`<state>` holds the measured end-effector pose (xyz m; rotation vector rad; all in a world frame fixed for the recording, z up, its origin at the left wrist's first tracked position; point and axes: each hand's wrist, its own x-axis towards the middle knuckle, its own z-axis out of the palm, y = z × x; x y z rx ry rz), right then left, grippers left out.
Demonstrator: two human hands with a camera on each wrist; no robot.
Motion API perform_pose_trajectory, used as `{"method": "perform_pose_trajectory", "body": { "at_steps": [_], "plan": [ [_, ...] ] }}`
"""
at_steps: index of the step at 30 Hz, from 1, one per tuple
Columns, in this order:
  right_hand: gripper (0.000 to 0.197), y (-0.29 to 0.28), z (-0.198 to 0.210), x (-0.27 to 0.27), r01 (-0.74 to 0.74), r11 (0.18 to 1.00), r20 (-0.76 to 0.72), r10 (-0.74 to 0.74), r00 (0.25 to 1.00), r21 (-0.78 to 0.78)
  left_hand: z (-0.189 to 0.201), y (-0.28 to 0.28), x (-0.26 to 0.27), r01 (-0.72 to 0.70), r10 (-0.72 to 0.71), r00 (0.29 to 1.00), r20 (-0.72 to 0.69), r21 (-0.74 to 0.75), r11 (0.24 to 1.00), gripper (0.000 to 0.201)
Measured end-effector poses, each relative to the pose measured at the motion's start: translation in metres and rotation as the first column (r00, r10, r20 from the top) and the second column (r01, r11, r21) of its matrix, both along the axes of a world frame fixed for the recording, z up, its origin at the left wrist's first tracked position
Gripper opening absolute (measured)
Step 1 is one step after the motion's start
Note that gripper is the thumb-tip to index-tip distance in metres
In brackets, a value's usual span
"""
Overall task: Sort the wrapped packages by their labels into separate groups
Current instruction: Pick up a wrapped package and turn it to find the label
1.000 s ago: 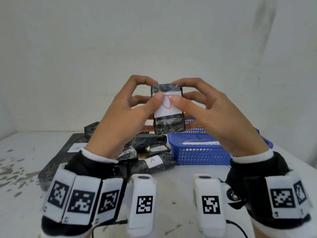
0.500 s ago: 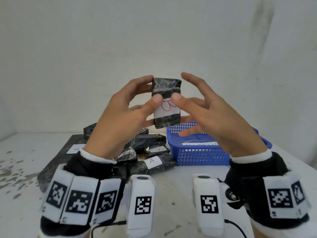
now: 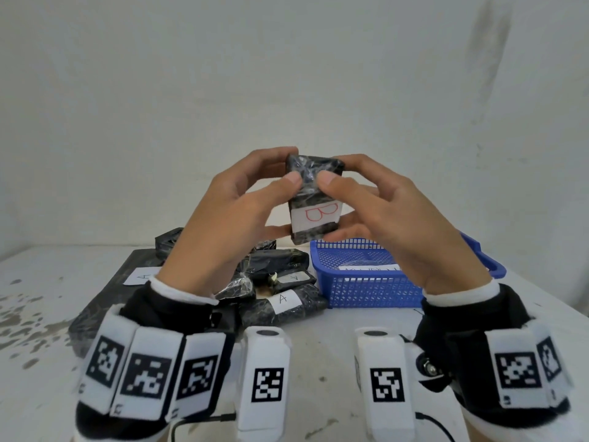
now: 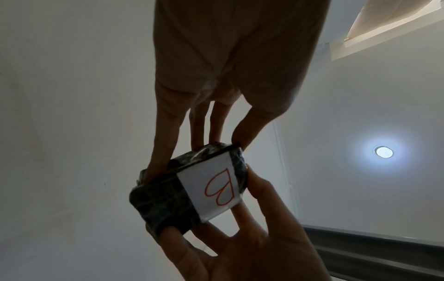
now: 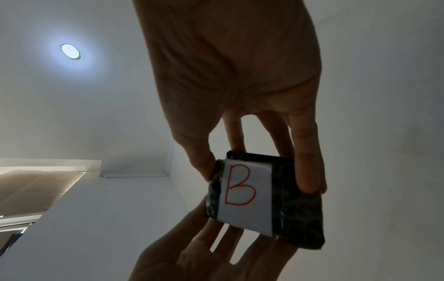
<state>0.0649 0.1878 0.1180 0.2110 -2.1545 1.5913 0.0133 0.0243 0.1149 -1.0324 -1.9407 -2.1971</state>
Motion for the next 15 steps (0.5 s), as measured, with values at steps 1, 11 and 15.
{"method": "perform_pose_trajectory", "body": {
  "at_steps": [1,11,15],
  "plan": [
    [0.025,0.0,0.0,0.0,0.011,1.0,-0.002,-0.011,1.0,0.005,0.0,0.0,0.001,0.01,-0.01,1.0,0.001,-0.005,1.0,0.029],
    [0.056,0.013,0.002,0.002,0.046,0.998,-0.059,-0.045,0.997,0.03,0.0,0.002,-0.002,-0.05,0.045,0.992,0.115,0.036,0.998,0.034],
    [0.052,0.025,0.003,0.008,0.037,0.994,-0.026,-0.034,0.999,0.106,-0.004,0.013,-0.003,-0.066,0.043,0.978,0.203,0.108,0.992,0.041]
  ]
}}
